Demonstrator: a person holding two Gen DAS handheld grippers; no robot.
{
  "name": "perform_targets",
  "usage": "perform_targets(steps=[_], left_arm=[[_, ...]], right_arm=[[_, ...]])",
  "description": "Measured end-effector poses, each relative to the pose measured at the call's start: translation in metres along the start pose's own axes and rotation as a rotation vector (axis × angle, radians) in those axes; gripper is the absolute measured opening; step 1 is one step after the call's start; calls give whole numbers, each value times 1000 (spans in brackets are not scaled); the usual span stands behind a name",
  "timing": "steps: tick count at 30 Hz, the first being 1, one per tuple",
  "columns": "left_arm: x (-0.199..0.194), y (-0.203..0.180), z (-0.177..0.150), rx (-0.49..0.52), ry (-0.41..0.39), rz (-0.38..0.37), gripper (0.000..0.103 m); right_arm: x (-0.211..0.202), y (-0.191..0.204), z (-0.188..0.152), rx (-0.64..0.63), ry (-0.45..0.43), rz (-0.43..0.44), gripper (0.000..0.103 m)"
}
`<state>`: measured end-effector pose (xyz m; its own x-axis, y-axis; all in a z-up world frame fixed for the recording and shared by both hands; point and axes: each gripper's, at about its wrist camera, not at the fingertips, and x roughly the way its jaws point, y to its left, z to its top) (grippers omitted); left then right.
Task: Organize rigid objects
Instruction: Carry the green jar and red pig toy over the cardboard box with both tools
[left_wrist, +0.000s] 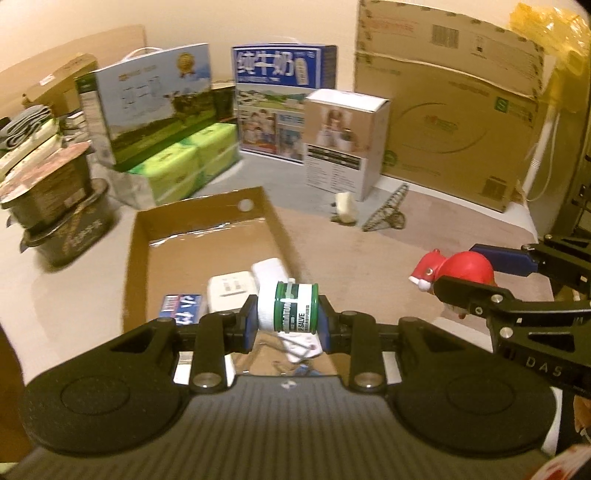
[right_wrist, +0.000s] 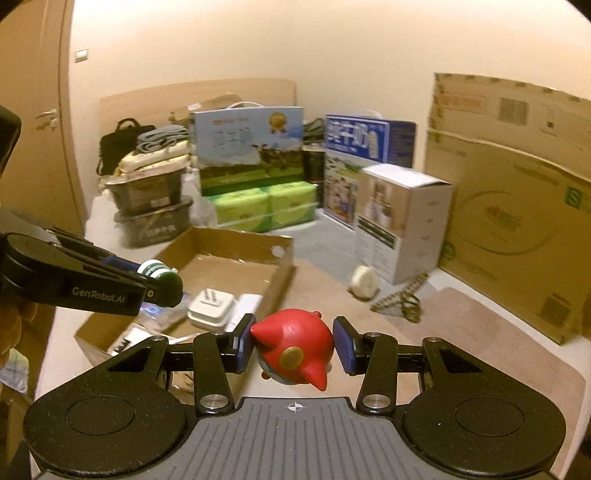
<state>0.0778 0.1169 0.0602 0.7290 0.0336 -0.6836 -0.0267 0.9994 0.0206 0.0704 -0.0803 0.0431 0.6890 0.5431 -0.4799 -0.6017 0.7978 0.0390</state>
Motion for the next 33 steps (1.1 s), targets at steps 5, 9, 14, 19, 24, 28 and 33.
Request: perform_targets(steps=[5,9,14,19,24,28,33], left_arm=[[-3,22,0,-21,-6,23,29],[0,40,1,-35,-4,45,29],[5,63,3,-45,4,72,29],[18,81,8,-47,17,84,29],[37,94,15,-40,32,85,29],[55,101,21,-21,44,85,29],[79,108,28,-8,61,77,29]], right_arm=[[13,16,10,-14,1,24,45],[25,26,18,-28,4,41,45],[46,35,28,-40,15,61,45],[72,41,36,-52,33,77,45],[99,44,45,-63,54,83,45],[122,42,52,-68,68,82,45],[152,38,58,-68,90,82,45]])
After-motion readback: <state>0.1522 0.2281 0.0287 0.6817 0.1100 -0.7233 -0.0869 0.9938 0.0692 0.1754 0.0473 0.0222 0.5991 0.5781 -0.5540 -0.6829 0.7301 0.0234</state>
